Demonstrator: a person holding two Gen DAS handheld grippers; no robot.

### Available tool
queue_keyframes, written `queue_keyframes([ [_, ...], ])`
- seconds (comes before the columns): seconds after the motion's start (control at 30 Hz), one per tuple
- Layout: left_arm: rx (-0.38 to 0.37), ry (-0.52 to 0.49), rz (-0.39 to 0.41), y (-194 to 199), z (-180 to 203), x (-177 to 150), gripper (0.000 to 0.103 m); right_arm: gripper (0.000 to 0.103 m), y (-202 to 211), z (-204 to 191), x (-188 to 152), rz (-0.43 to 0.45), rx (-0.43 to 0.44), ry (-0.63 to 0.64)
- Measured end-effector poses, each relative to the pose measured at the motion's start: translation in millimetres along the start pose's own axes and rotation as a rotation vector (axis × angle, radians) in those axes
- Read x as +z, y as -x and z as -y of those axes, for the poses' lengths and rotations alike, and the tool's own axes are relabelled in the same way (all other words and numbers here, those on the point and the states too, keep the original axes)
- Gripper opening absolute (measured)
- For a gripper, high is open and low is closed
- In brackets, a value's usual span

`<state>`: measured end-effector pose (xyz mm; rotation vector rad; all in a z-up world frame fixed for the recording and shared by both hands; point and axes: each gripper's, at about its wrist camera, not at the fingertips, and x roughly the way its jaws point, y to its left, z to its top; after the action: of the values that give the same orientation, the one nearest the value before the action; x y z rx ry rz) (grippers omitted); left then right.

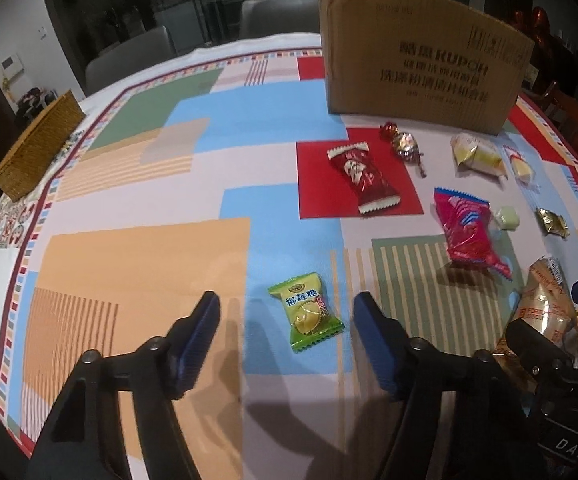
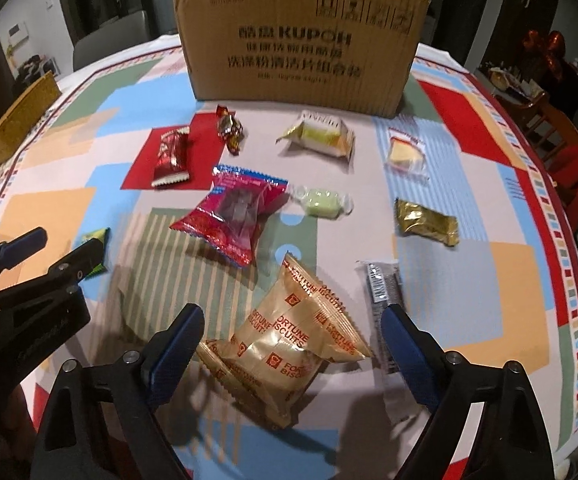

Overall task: Organize snacks
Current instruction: 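Grasp the green-yellow candy packet with the left tool while the right tool grasps the Fortune Biscuits bag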

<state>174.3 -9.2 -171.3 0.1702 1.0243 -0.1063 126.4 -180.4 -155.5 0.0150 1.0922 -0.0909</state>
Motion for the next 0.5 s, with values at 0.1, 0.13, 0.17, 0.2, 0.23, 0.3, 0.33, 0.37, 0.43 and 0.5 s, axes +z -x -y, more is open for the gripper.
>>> queue_keyframes([
  [0.1, -0.012, 0.005, -0.025, -9, 0, -1, 0.06, 0.09, -8, -1, -1, -0.023, 0.006, 0.003],
  [0.13, -0.015, 0.006, -0.03, -11, 0, -1, 0.057, 0.089, -10, -1, -1, -0.029, 0.008, 0.005],
  [0.17, -0.019, 0.007, -0.034, -12, 0, -2, 0.053, 0.088, -13, -2, -1, -0.037, 0.01, 0.007],
  [0.2, -0.023, 0.008, -0.041, -14, 0, -2, 0.051, 0.087, -16, -3, -2, -0.045, 0.013, 0.008],
  [0.23, -0.028, 0.01, -0.046, -15, 1, -3, 0.048, 0.086, -17, -3, -2, -0.051, 0.016, 0.008],
  [0.3, -0.035, 0.014, -0.04, -15, 1, -2, 0.044, 0.085, -20, -4, -3, -0.062, 0.021, 0.009],
  [0.33, -0.04, 0.013, -0.04, -16, 1, -2, 0.039, 0.082, -22, -4, -4, -0.07, 0.025, 0.01],
  [0.37, -0.049, 0.012, -0.039, -16, 2, -2, 0.036, 0.081, -24, -4, -4, -0.078, 0.029, 0.009],
  [0.43, -0.059, 0.011, -0.04, -15, 3, -2, 0.03, 0.079, -23, -5, -5, -0.073, 0.029, 0.013],
  [0.5, -0.067, 0.013, -0.04, -14, 4, -2, 0.029, 0.072, -21, -6, -6, -0.063, 0.032, 0.016],
])
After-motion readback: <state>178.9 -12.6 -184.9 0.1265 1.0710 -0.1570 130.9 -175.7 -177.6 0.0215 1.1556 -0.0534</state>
